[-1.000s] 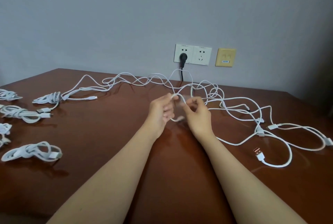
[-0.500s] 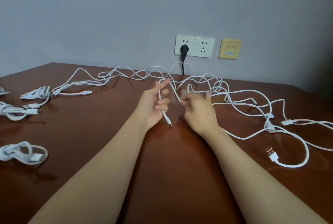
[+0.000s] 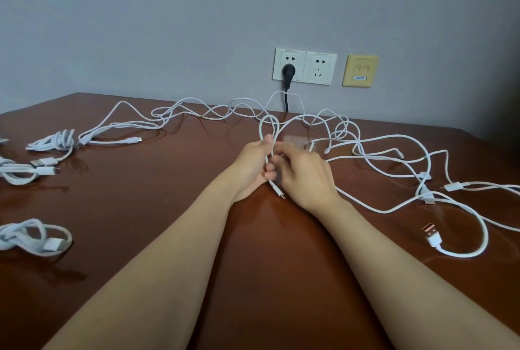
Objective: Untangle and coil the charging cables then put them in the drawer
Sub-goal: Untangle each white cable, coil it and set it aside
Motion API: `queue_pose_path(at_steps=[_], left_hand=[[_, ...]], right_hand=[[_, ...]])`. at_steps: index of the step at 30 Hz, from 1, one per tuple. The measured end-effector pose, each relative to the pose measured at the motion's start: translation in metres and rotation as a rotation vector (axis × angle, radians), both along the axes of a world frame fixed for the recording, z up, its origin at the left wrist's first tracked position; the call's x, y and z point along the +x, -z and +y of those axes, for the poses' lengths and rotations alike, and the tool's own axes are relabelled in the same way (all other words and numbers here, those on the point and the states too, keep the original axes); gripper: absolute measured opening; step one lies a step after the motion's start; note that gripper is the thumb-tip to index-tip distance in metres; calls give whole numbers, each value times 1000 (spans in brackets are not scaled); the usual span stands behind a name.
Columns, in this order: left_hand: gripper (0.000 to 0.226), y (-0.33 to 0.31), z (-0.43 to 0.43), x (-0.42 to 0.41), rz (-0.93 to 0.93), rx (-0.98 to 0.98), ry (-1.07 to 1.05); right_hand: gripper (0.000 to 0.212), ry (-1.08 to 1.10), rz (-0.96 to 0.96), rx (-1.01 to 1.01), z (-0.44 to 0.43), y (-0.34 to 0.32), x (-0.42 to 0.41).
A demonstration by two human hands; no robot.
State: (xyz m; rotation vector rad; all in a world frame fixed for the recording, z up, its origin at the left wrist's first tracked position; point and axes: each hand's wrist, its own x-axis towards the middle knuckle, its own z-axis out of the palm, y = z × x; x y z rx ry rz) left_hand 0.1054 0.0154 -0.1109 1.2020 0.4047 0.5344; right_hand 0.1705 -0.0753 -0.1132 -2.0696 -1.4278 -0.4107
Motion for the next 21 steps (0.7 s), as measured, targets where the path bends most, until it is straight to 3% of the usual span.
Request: queue_pose_path(at_steps=[5, 10, 14, 17, 21], left_hand=[[31, 0, -5, 4, 74, 235, -132], [37, 3, 4, 9, 77, 264, -258], [36, 1, 0, 7, 36, 186, -138], [37, -1, -4, 4, 3, 165, -56], [39, -4, -4, 4, -41, 62, -70]], right_hand=[[13, -86, 192, 53, 6, 6, 9], [26, -95, 309, 57, 7, 5, 9], [24, -91, 376, 41, 7, 4, 12], [27, -158, 551, 83, 5, 4, 14], [29, -195, 606, 91, 4, 1, 11]])
